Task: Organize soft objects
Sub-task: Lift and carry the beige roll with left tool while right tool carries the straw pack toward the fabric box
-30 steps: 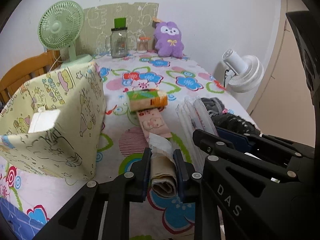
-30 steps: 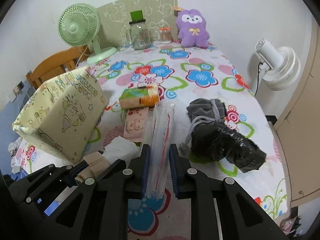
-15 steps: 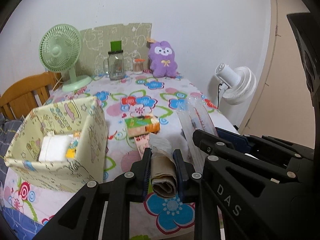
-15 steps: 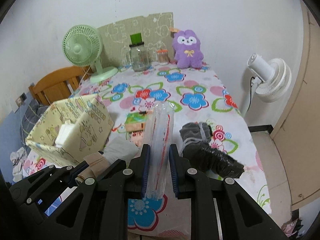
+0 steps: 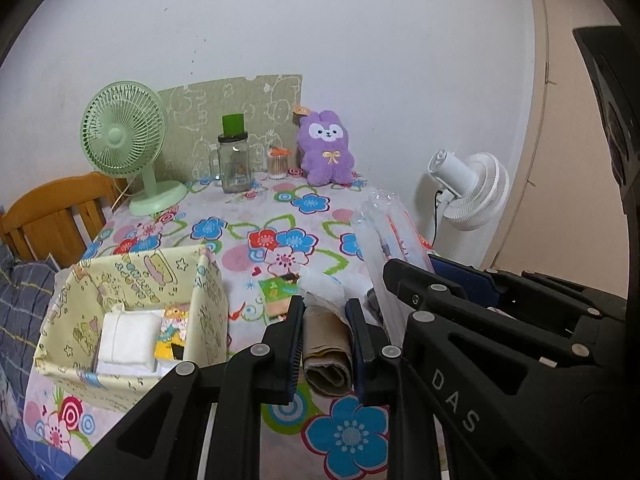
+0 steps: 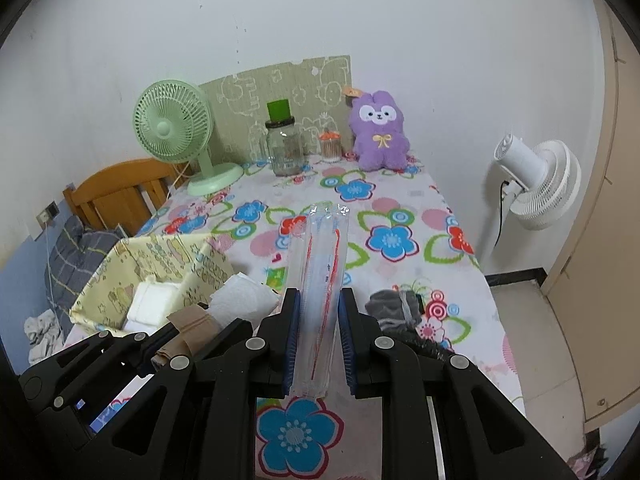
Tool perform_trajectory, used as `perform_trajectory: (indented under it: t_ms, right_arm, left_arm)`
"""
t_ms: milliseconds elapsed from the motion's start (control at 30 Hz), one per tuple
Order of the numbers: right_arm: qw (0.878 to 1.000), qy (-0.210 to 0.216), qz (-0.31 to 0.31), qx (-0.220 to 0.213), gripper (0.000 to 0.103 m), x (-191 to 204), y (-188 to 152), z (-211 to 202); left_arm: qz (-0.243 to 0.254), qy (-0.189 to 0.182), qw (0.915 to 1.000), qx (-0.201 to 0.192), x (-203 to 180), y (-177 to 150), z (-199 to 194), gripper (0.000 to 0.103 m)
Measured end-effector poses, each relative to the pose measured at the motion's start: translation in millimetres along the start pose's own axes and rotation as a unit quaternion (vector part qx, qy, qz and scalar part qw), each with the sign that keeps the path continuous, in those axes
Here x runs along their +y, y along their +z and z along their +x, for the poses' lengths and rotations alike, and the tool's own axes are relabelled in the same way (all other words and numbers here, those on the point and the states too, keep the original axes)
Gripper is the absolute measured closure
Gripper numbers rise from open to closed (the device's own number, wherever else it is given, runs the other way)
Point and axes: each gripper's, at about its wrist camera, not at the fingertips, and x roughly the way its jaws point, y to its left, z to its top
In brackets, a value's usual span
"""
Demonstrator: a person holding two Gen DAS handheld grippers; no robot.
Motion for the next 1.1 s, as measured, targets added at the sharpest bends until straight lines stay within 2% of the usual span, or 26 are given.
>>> perform_trajectory:
  t_ms: [367,1100]
  right_arm:
    - [1.000,0.000,-0.002,-0.014,0.081,13.2,20.4,-1.5]
    - [0.999,0.032,-0.033,-0.012,0.081,76.2,45.0,23.1]
  left_arm:
    - [-0.002,-0.010,0.9999,-0.011,15.4,17.9,-2.2,0.084]
    - [-0.022,0.023,0.9993,-0.019,80.7,29.8,-6.2,0.084]
